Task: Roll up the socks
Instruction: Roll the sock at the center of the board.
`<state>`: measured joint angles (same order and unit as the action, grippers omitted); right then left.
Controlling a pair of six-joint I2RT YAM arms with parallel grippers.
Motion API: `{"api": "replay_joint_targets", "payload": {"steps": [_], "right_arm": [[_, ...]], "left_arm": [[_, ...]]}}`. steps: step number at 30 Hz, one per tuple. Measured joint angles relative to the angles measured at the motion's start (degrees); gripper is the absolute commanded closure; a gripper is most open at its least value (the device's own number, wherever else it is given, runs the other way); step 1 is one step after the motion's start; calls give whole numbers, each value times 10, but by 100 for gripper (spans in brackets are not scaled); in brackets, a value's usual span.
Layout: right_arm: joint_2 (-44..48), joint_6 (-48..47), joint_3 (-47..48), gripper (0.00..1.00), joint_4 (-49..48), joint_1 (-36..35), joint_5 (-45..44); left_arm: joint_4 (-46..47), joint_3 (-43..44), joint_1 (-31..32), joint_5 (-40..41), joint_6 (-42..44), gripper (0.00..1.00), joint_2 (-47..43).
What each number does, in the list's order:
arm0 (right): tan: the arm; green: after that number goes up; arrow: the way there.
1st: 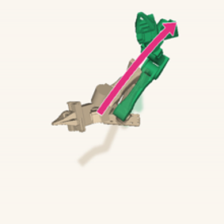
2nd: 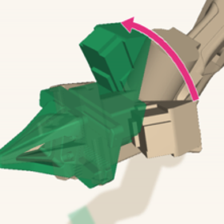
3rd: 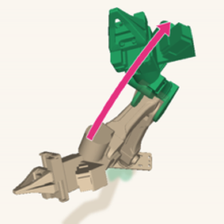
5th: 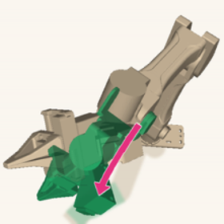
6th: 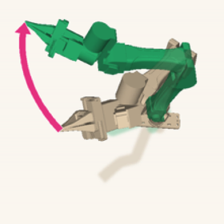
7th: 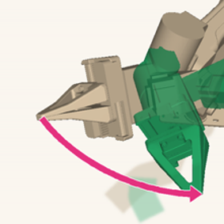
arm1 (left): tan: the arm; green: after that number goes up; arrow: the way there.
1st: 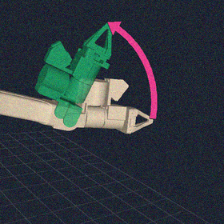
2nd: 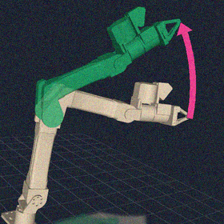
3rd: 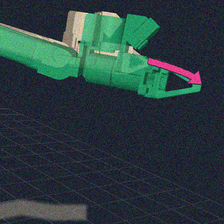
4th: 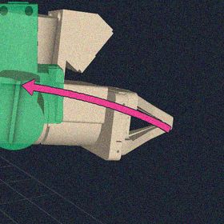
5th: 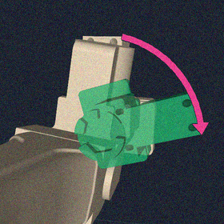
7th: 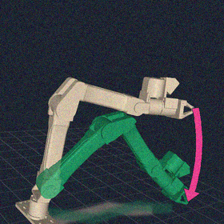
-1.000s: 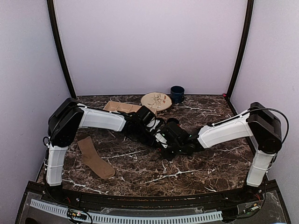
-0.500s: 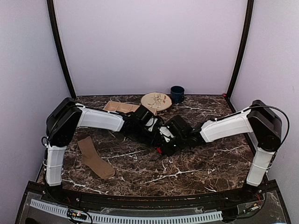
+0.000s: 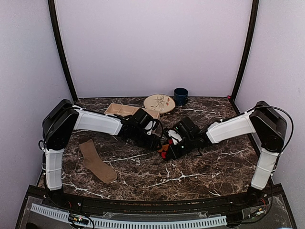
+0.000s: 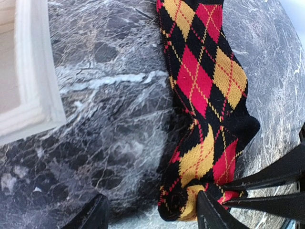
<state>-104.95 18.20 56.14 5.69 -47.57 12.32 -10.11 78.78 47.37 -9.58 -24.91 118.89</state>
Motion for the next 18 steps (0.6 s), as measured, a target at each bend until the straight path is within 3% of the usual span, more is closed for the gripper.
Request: {"api": "replay_joint_targets", "payload": {"steps": [18], "right_arm": [[-42, 11, 34, 90, 17, 38, 151]], "left_arm": [[62, -94, -3, -24, 2, 34, -54]]}}
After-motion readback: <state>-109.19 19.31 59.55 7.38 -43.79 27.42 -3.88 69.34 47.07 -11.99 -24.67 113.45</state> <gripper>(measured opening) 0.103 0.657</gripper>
